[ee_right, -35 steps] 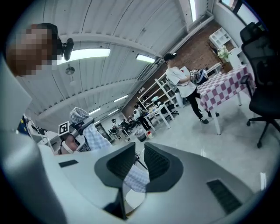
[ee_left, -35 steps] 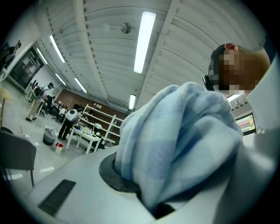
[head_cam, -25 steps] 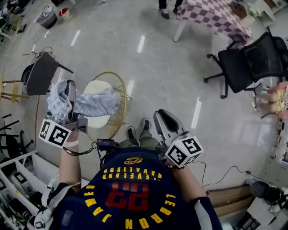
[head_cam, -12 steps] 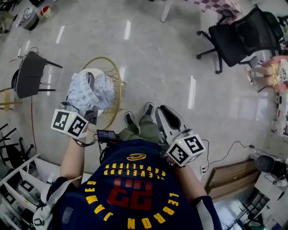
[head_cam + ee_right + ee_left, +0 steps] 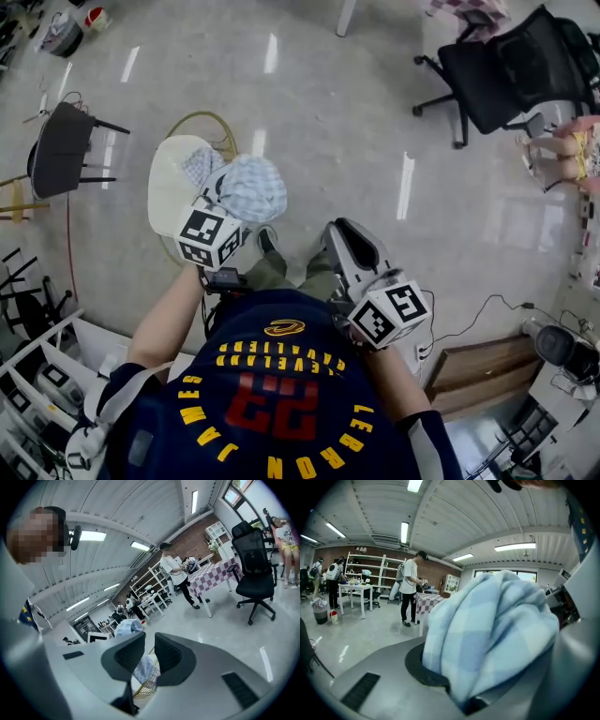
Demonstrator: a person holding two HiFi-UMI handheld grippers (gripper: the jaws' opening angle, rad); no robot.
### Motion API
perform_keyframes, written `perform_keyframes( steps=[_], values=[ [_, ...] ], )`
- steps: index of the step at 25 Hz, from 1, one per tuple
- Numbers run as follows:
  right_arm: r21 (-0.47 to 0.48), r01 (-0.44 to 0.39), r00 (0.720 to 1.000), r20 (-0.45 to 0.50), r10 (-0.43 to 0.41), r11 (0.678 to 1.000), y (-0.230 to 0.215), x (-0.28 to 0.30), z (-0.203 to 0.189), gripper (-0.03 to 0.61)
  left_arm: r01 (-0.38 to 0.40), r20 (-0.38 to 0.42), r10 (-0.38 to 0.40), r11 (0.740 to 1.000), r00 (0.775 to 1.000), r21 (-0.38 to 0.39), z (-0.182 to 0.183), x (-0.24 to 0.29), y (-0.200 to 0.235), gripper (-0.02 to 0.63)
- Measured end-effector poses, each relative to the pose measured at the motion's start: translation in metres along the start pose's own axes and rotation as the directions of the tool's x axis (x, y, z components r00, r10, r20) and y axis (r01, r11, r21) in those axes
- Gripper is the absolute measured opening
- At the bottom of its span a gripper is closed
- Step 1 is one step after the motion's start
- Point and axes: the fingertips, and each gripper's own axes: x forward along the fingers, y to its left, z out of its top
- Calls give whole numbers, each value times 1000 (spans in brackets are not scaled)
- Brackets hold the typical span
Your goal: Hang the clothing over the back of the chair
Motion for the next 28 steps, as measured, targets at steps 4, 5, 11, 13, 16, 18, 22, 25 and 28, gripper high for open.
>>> perform_keyframes(
  steps=[4, 5, 11, 13, 16, 18, 22, 25, 28],
  values=[
    [9, 5, 1000, -7, -5, 1000, -30, -17, 8, 69, 17, -91, -22, 999, 996, -51, -36, 40, -23, 32],
    [16, 11, 1000, -9, -11, 1000, -39, -23, 8, 69, 22, -111, -30, 997, 993, -70, -44, 49, -30, 32],
    [44, 75, 997, 11, -76, 996, -90, -66, 18, 69, 27, -229, -50, 994, 972, -104, -89, 106, -63, 32],
    [53, 112, 993, 26, -114, 992, -111, -84, 24, 69, 32, -277, -55, 996, 959, -88, -107, 129, -75, 32],
    [61, 153, 987, 41, -155, 986, -142, -111, 31, 69, 18, -345, -37, 998, 938, -59, -133, 158, -88, 32],
    [65, 176, 983, 51, -179, 982, -157, -127, 35, 69, 2, -384, -22, 999, 923, -53, -148, 172, -93, 32],
    [75, 208, 974, 72, -214, 975, -184, -158, 39, 69, -17, -415, -17, 997, 910, -79, -162, 194, -109, 35],
    [86, 227, 969, 79, -234, 970, -195, -174, 38, 69, -12, -432, -24, 997, 902, -80, -168, 204, -122, 56],
    [92, 234, 967, 81, -241, 968, -200, -182, 36, 69, 10, -487, -34, 999, 872, -52, -184, 210, -130, 141]
  ],
)
